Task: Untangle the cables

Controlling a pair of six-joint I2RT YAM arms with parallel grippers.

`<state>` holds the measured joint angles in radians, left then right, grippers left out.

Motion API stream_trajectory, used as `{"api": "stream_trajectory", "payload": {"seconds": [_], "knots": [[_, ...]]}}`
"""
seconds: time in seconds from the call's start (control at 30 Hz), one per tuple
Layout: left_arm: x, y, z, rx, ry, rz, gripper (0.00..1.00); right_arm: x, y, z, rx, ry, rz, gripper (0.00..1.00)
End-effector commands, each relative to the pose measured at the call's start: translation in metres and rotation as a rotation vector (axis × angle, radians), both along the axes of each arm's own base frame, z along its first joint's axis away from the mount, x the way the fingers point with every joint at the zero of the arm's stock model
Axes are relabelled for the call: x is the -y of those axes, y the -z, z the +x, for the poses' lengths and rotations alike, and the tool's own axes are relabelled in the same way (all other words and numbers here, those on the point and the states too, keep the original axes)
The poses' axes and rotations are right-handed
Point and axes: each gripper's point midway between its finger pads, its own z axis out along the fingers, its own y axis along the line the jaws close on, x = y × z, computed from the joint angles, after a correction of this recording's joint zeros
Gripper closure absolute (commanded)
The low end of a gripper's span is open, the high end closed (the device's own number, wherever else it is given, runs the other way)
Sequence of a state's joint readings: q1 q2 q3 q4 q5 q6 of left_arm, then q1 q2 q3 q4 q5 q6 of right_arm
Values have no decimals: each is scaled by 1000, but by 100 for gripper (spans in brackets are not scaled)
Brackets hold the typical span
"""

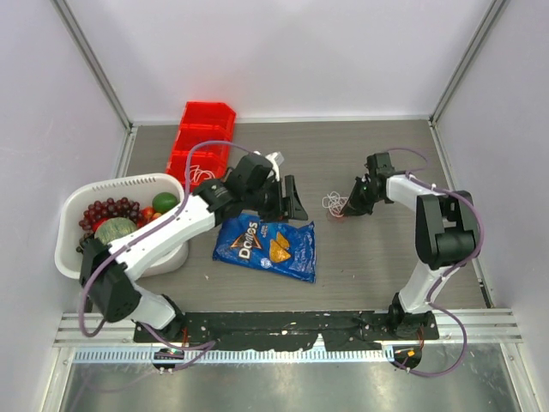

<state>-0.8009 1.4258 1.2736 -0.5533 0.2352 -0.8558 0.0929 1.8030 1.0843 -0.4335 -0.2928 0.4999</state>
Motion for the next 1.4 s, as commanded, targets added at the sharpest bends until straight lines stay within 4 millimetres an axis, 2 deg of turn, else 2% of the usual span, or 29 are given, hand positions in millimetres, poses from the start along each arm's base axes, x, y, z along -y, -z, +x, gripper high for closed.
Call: {"api": "stream_trajectory", "payload": {"seconds": [0.0,0.13,0.27,0.4,0.5,0.6,0.83,0.93,1.17,1.33,1.37], "knots": [[18,8,22,-77,25,-17,34,-16,-35,-5,113,-19,100,95],[46,17,44,-155,54,-82,34,-26,-45,-24,125,-34,170,96],[71,53,67,-222,88,-46,46,-26,-43,-44,126,-39,185,96],[88,85,80,-383,19,0,39,-28,-39,-59,102,-59,200,96],[99,98,94,-400,-67,-31,40,-27,-39,-66,104,-69,190,96],[98,109,100,-406,-118,-20,48,-28,-41,-70,114,-66,206,96],[105,134,95,-457,-114,18,48,-29,-37,-72,113,-71,212,96],[102,147,92,-489,-126,42,56,-31,-41,-70,123,-70,226,96],[99,161,97,-485,-149,75,60,-32,-43,-70,123,-71,233,96],[102,158,102,-467,-131,61,74,-32,-47,-70,126,-73,228,96],[101,156,105,-453,-131,58,81,-31,-47,-70,126,-70,226,96]]}}
